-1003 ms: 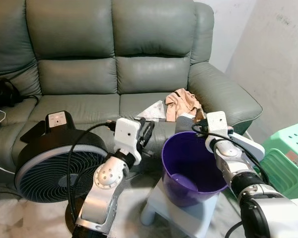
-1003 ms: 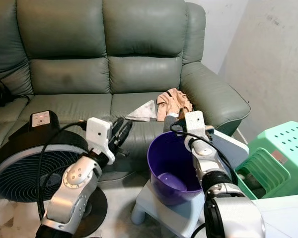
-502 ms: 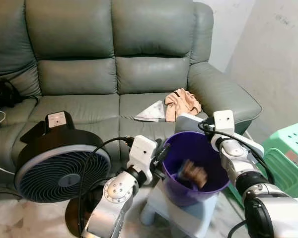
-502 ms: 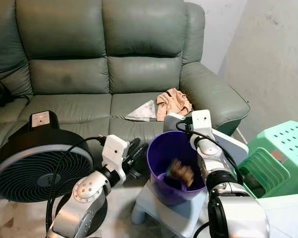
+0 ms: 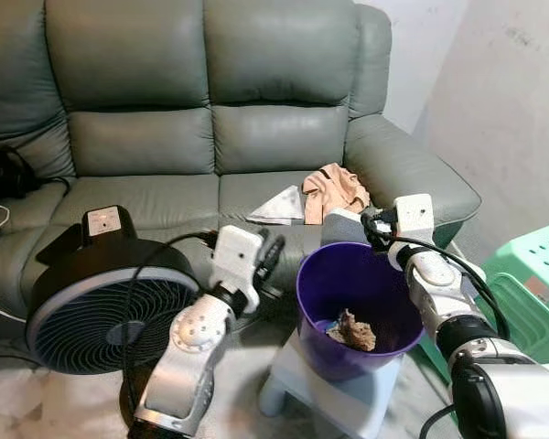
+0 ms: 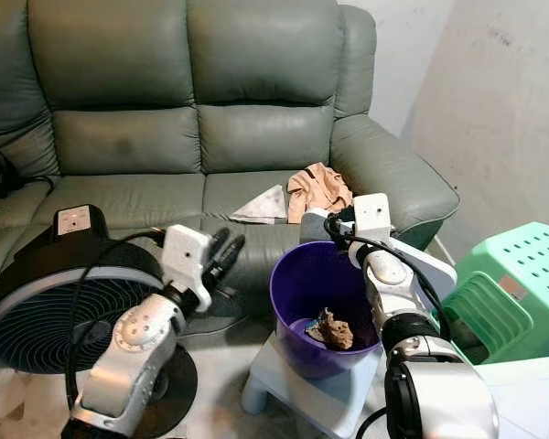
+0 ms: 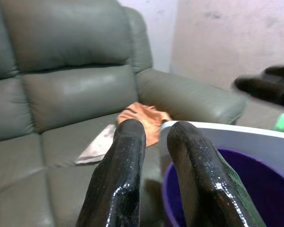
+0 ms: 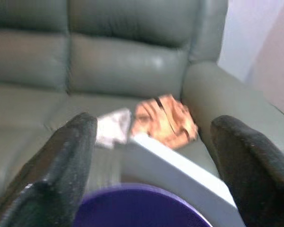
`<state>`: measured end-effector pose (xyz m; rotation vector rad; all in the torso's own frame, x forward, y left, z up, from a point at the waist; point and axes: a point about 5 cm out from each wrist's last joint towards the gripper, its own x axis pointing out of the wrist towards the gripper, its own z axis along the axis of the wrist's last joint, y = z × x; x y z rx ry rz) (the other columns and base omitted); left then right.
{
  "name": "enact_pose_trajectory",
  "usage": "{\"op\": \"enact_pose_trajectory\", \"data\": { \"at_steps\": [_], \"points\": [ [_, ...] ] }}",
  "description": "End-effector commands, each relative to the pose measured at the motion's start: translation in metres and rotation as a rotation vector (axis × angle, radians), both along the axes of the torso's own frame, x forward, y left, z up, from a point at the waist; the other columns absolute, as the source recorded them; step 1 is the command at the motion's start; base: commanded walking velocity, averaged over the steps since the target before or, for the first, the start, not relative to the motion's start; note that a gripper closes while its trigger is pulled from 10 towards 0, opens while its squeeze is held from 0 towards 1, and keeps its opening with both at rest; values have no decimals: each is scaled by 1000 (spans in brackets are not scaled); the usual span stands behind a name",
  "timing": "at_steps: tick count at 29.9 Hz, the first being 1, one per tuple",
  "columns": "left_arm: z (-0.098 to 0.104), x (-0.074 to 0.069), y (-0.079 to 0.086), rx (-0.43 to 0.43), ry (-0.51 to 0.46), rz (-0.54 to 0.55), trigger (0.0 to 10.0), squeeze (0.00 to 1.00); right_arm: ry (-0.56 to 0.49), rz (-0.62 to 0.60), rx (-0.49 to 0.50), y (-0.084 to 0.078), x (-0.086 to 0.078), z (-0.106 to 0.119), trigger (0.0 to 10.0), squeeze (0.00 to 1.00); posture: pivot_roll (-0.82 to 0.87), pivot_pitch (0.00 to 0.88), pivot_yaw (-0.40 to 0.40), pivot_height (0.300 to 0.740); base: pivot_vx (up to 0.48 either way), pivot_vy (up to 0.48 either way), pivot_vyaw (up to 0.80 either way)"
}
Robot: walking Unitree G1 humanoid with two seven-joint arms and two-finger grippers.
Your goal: Picking trash to rubbish bin
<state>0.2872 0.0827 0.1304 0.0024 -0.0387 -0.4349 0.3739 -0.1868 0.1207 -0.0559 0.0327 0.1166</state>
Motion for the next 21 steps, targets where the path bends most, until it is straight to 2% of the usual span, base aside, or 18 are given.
{"op": "enact_pose_trajectory", "data": {
  "at_steps": [1, 2, 3, 6, 10, 11, 12, 15, 16, 17, 18, 21],
  "points": [
    [1, 5, 9, 1, -7, 44, 10000, 0, -39, -13, 58, -5, -2, 3, 10000, 765, 204, 23, -79, 715, 0, 0, 0],
    [1, 8, 14, 2, -7, 69, 10000, 0, -41, -14, 105, -6, -3, 2, 10000, 812, 207, 20, -78, 715, 0, 0, 0],
    [1, 10, 19, 7, -8, 86, 10000, 0, -48, -13, 135, -6, -4, 2, 10000, 992, 206, 18, -77, 715, 0, 0, 0],
    [2, 13, 29, 15, -18, 111, 10000, 0, -71, -10, 153, -7, -7, 0, 10000, 1000, 201, 11, -71, 715, 0, 0, 0],
    [5, 24, 54, 16, -24, 188, 10000, 0, -143, -35, 168, -11, -16, 0, 10000, 1000, 195, 4, -64, 715, 0, 0, 0],
    [5, 24, 54, 16, -24, 188, 10000, 0, -143, -35, 168, -11, -16, 0, 10000, 1000, 195, 4, -64, 715, 0, 0, 0],
    [7, 27, 63, 13, -36, 221, 10000, 0, -162, -56, 160, -13, -20, -2, 10000, 1000, 189, 0, -59, 715, 0, 0, 0],
    [9, 29, 69, -9, -38, 232, 10000, 0, -203, -57, 146, -14, -25, -1, 10000, 1000, 187, 0, -55, 715, 0, 0, 0],
    [10, 31, 74, -2, -43, 248, 10000, 0, -213, -68, 149, -15, -29, -3, 10000, 902, 184, 0, -52, 715, 0, 0, 0],
    [11, 32, 76, 0, -44, 252, 10000, 0, -218, -67, 152, -14, -30, -4, 10000, 227, 180, 0, -50, 715, 0, 0, 0],
    [11, 33, 79, 5, -49, 263, 10000, 0, -231, -63, 161, -14, -33, -4, 10000, 0, 180, 0, -50, 715, 0, 0, 0],
    [11, 36, 86, -3, -50, 305, 10000, 0, -262, -64, 163, -12, -38, -3, 10000, 0, 177, 0, -46, 715, 0, 0, 0]
  ]
}}
